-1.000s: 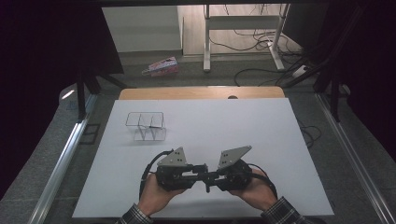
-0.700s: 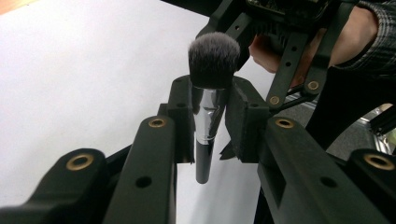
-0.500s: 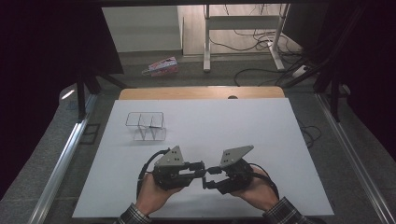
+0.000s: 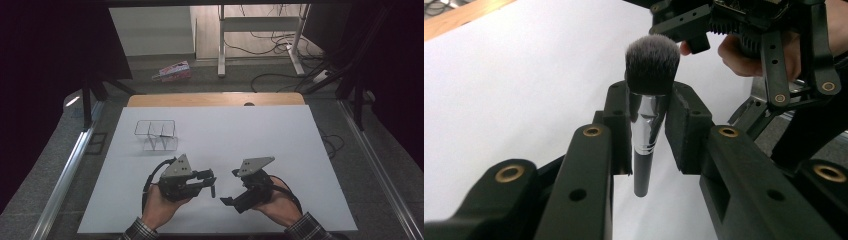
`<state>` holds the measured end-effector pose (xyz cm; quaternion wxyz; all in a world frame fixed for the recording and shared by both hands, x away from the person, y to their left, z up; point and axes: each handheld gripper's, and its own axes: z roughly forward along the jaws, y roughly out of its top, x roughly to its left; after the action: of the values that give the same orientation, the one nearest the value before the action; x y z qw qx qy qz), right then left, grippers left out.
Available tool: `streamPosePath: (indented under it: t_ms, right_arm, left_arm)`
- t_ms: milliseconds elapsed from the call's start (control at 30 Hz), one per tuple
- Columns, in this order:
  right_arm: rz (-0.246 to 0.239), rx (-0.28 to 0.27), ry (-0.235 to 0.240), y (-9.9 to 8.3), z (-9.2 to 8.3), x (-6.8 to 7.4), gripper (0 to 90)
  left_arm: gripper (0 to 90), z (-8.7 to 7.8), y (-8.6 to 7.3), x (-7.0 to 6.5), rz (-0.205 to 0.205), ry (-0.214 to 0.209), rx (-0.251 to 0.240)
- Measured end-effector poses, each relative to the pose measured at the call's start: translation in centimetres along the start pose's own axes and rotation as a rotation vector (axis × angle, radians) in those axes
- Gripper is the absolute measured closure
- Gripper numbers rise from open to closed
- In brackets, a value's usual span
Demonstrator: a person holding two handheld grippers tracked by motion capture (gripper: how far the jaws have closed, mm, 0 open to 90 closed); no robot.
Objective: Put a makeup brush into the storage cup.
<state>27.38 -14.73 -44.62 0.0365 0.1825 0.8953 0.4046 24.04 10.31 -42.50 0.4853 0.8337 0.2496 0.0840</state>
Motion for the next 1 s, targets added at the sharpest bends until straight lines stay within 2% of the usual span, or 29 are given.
streamPosePath:
  t_ms: [67,400,600,1000]
  right_arm:
    - [-0.006,0.003,-0.006,-0.2,0.0,-0.1,1.2]
    - [0.029,-0.001,-0.035,-0.9,-0.7,-0.8,0.0]
    - [0.019,0.006,-0.059,-1.2,-1.0,-0.9,0.0]
    - [0.038,0.011,-0.119,-2.5,-2.5,-1.5,0.1]
  left_arm:
    - [73.5,-0.1,-0.1,0.1,-0.004,0.008,-0.002]
    - [73.5,-0.6,-0.3,0.6,-0.018,0.047,-0.001]
    - [73.5,-0.8,-0.4,0.8,-0.025,0.07,-0.002]
    - [73.5,-2.0,-1.4,2.1,-0.061,0.152,-0.009]
